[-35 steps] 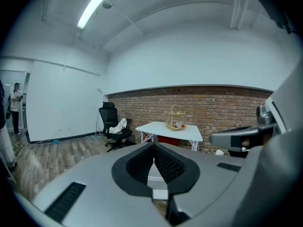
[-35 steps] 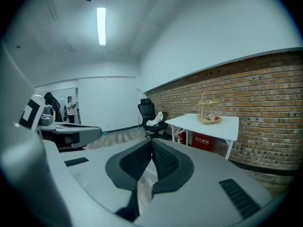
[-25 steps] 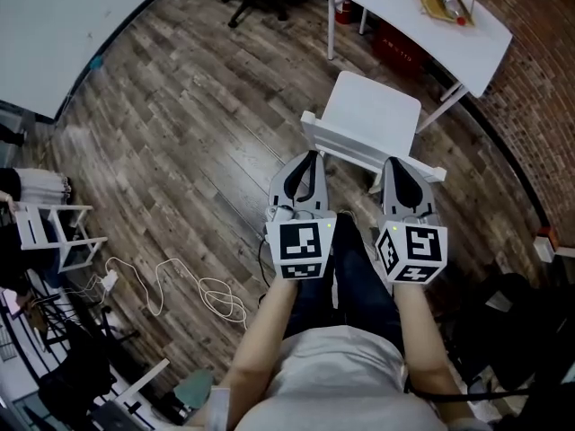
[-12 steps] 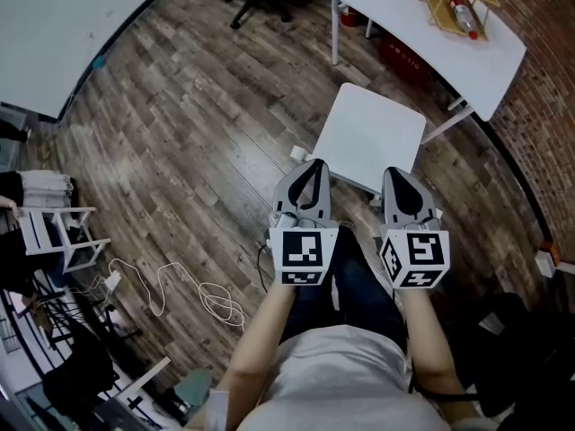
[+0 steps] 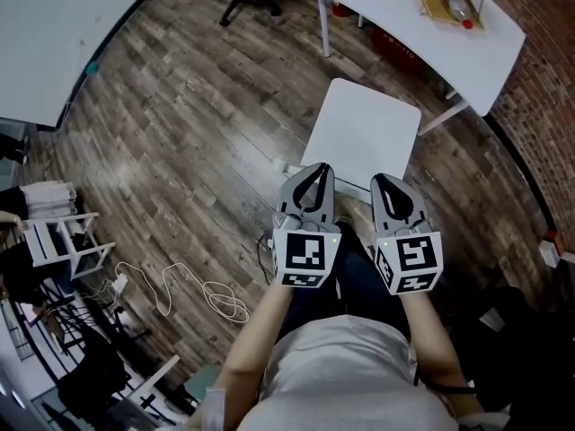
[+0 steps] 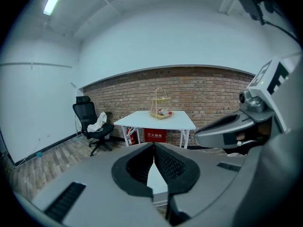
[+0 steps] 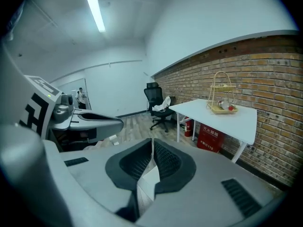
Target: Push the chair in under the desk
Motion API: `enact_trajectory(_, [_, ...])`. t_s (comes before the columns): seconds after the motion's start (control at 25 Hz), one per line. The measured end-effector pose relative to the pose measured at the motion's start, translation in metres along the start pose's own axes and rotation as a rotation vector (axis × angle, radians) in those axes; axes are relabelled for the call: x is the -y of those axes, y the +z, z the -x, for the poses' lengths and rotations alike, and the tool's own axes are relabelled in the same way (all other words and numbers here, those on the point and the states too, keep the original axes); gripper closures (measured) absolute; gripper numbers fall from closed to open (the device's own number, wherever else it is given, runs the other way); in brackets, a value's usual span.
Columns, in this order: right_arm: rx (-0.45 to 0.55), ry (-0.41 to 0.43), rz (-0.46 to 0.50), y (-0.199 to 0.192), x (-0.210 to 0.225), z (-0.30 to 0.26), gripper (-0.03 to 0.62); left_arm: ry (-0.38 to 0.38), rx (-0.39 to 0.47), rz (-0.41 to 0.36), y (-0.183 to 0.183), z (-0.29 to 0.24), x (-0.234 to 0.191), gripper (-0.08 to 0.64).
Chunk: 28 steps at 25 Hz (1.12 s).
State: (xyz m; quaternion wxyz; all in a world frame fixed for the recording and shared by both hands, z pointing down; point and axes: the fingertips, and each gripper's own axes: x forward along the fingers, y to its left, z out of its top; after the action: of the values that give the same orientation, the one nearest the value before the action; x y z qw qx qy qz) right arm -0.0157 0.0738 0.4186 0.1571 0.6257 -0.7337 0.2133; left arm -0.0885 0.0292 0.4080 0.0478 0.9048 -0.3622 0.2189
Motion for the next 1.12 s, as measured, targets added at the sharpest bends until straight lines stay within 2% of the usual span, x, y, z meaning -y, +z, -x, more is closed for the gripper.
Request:
enact_trajectory(0.24, [-0.056,0.054,0.057,-0.006,0.002,0.003,0.575,-0.07,-0.027,-0.057,-0.006,-0.003,0.02,0.543])
enact_trajectory(0.4, [-0.091,0.053,0.101,-0.015,0.003,0.002,0.575,-0.116,-0.056,-0.137,-0.013,-0.003,0.022,0.541])
enact_trajectory(0.52, [-0.125,0.039,0.117,-0.02,-0.001,0.005,0.566,-0.164,-0.104,-0.228,-0.022,-0.002,0.02,0.541])
enact_trajectory(0.6, [-0.157,0.035,0.138,-0.028,-0.004,0.008,0.497,-0.205,-0.143,-0.3,-0.03,-0.001,0.022,0.541])
enact_trajectory(0.76, [-0.24,0.041,0.203,-0.047,-0.002,0.008,0.486,-0.319,-0.196,-0.453,-0.046,-0.005,0.034,0.538])
enact_trajectory(0.92, [-0.318,0.096,0.297,-0.062,-0.01,0.002,0.443,-0.425,-0.238,-0.624,-0.06,-0.007,0.041,0.532])
enact_trajectory(1.12, [-0.429,0.136,0.494,-0.078,-0.017,-0.002,0.437,-0.517,-0.305,-0.739,-0.073,-0.01,0.045,0.41])
